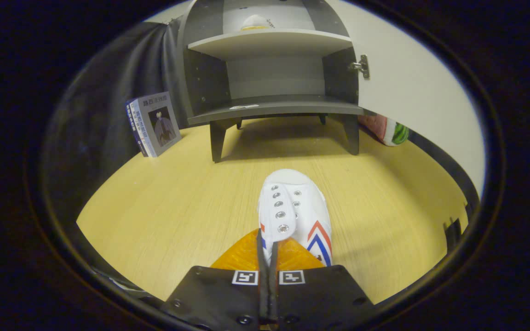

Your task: Open the shoe cabinet door, grab the shoes and put them into the shoe cabinet, then close the shoe cabinet door.

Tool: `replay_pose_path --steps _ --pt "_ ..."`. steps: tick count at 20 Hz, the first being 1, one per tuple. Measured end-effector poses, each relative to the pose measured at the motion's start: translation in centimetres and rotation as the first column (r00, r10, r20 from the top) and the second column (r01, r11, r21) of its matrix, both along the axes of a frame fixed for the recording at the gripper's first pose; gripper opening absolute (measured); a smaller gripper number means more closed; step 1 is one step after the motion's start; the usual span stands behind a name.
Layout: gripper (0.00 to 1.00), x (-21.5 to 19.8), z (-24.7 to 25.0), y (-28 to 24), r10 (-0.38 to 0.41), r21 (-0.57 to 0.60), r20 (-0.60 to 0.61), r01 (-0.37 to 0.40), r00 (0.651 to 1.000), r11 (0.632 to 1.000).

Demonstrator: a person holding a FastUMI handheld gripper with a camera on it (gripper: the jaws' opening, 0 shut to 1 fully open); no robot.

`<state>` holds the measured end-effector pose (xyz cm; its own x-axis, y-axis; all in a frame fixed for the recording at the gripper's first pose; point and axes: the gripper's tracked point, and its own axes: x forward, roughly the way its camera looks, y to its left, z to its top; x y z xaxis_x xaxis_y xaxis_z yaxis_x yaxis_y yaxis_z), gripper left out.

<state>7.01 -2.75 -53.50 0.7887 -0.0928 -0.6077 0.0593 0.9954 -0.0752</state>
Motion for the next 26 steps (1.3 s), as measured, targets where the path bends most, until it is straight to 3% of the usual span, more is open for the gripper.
replay_pose_path --steps 9,17,20,26 --pt "0.03 1.0 6.9 1.0 -0.003 0.003 0.112 0.003 0.994 1.0" --pt "0.02 3.2 20.7 2.4 0.026 -0.01 0.196 -0.025 0.98 1.0" --pt "0.02 5.2 26.5 1.9 0.028 -0.065 0.237 -0.012 0.971 0.998" --pt "0.02 10.9 32.4 1.7 -0.011 -0.139 0.301 0.055 0.954 0.989"
